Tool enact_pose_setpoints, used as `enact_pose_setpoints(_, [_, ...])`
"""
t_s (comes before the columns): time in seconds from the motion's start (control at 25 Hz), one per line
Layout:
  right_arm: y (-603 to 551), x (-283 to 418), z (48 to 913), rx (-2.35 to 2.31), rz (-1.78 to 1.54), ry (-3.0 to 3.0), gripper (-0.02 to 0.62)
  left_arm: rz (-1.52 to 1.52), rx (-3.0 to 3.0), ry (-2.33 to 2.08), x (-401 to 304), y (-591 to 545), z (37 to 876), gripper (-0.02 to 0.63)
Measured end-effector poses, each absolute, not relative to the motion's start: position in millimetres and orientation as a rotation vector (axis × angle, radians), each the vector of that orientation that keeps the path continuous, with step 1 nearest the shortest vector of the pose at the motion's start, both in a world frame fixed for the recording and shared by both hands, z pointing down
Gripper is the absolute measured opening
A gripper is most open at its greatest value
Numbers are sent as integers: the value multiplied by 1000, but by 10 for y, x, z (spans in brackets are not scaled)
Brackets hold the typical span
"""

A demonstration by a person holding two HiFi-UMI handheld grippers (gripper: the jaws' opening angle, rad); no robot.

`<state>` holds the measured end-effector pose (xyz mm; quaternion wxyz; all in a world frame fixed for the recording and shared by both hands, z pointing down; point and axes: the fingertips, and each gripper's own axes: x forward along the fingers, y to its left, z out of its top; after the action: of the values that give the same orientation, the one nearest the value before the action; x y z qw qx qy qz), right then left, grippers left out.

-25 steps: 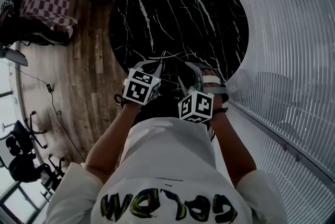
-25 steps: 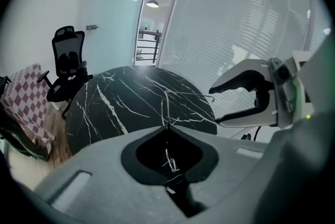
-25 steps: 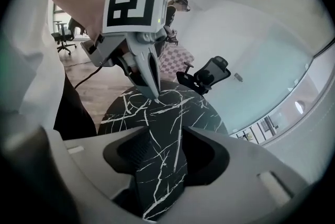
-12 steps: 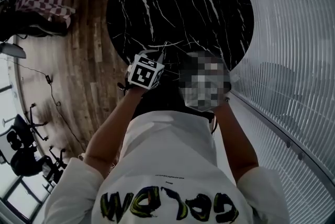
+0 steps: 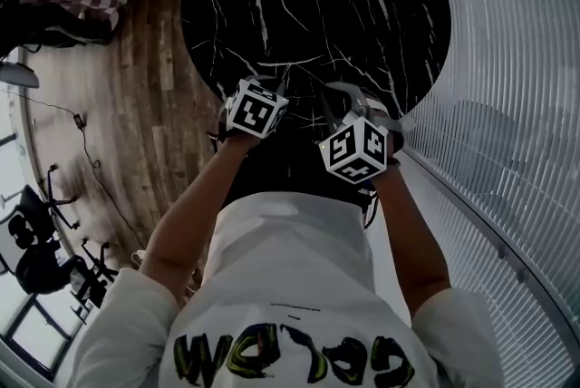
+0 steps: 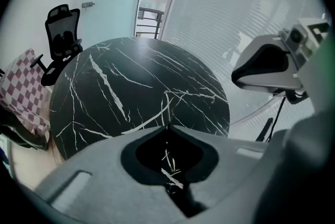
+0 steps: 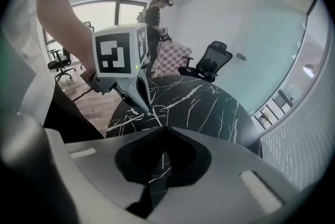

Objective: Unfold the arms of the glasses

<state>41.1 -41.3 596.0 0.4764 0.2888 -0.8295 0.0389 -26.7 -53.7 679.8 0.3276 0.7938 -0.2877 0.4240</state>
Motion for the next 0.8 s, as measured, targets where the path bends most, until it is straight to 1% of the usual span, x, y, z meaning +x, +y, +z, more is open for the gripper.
enact_pose_setpoints(0.32, [-301,434,6164,707,141,-2025,2,1153,2068,-734,-230,-487,7144,9])
enact_pose_setpoints(0.44, [-254,411,6170,701,156,-2022,2,1176,2026,-734,-281,-462,7196,9])
enact_pose_setpoints(0.8, [-127,498,6339,712,181,-2035,2,1185,2039,-733,-140,-481,7379,11])
